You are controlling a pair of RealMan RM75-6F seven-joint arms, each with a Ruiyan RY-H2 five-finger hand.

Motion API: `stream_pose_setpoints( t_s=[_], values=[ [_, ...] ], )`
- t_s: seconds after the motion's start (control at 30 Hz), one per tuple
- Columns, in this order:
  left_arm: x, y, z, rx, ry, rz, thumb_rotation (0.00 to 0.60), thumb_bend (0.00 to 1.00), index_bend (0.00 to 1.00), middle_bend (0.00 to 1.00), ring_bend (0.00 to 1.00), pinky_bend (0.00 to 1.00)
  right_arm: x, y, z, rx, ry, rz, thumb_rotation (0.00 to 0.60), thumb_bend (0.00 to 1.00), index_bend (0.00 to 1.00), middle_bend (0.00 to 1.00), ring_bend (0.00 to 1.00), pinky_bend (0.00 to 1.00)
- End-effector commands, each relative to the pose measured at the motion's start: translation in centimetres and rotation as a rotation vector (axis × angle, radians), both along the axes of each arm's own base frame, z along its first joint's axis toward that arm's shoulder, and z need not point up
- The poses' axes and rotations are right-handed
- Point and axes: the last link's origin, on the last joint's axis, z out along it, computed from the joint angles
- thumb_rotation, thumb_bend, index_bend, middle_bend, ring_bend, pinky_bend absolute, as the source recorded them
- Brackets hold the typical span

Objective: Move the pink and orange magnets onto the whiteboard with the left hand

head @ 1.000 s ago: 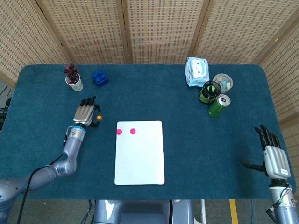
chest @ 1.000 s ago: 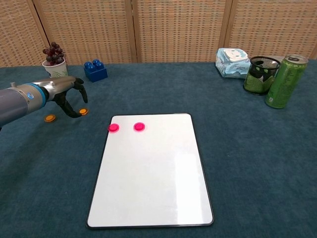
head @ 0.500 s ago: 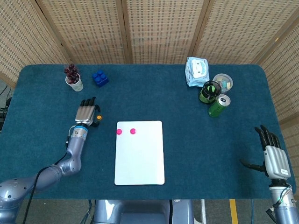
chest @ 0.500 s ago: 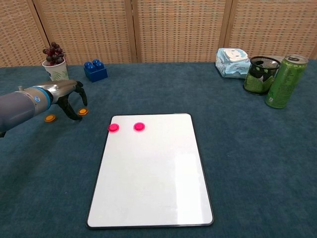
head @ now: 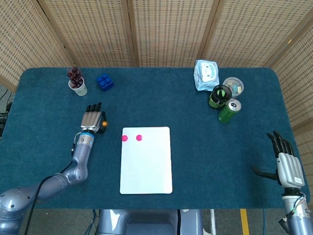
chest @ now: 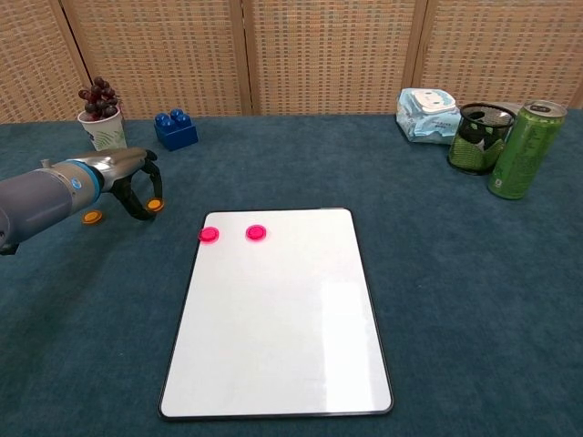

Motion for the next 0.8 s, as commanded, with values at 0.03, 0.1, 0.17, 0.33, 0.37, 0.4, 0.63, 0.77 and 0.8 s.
stream_pose_setpoints(
  t_s=[0.03, 0.1, 0.17, 0.33, 0.37, 0.4, 0.63, 0.77, 0.8],
  values=[
    [0.4, -0.1, 0.7, 0.013, -0.011, -0.015, 0.600, 0.36, 0.62, 0.00, 0.00, 0.00, 0.0, 0.0, 0.0, 0.000, -0.001, 0.000, 0.600, 0.03, 0.00, 0.00, 0.00, 0.00],
    [1.0, -0.3, 1.1, 0.017, -0.028, -0.032, 0.600, 0.36, 0.62, 0.00, 0.00, 0.00, 0.0, 0.0, 0.0, 0.001, -0.002, -0.001, 0.600, 0.03, 0.00, 0.00, 0.00, 0.00],
    [1.7, -0.6, 1.3, 0.018, -0.043, -0.056, 0.600, 0.36, 0.62, 0.00, 0.00, 0.00, 0.0, 0.0, 0.0, 0.001, -0.002, -0.001, 0.600, 0.03, 0.00, 0.00, 0.00, 0.00],
    [4.6, -2.5, 1.3, -0.030, -0.092, -0.162, 0.600, 0.36, 0.62, 0.00, 0.00, 0.00, 0.0, 0.0, 0.0, 0.003, -0.003, -0.002, 0.600, 0.03, 0.00, 0.00, 0.00, 0.00],
    [4.9, -2.8, 1.3, -0.040, -0.098, -0.177, 0.600, 0.36, 0.62, 0.00, 0.00, 0.00, 0.0, 0.0, 0.0, 0.003, -0.003, -0.002, 0.600, 0.03, 0.00, 0.00, 0.00, 0.00],
    [5.3, -3.2, 1.1, -0.050, -0.103, -0.192, 0.600, 0.36, 0.62, 0.00, 0.00, 0.00, 0.0, 0.0, 0.0, 0.004, -0.003, -0.002, 0.600, 0.03, 0.00, 0.00, 0.00, 0.00],
    [7.1, -6.4, -0.3, -0.182, -0.056, -0.319, 0.600, 0.36, 0.62, 0.00, 0.00, 0.00, 0.0, 0.1, 0.0, 0.005, -0.005, -0.002, 0.600, 0.03, 0.00, 0.00, 0.00, 0.00],
    [6.9, -7.3, -1.1, -0.208, -0.061, -0.312, 0.600, 0.36, 0.62, 0.00, 0.00, 0.00, 0.0, 0.0, 0.0, 0.005, -0.008, -0.003, 0.600, 0.03, 0.00, 0.00, 0.00, 0.00],
    [6.9, -7.6, -1.3, -0.215, -0.060, -0.310, 0.600, 0.36, 0.62, 0.00, 0.00, 0.00, 0.0, 0.0, 0.0, 0.006, -0.008, -0.004, 0.600, 0.03, 0.00, 0.00, 0.00, 0.00]
  ],
)
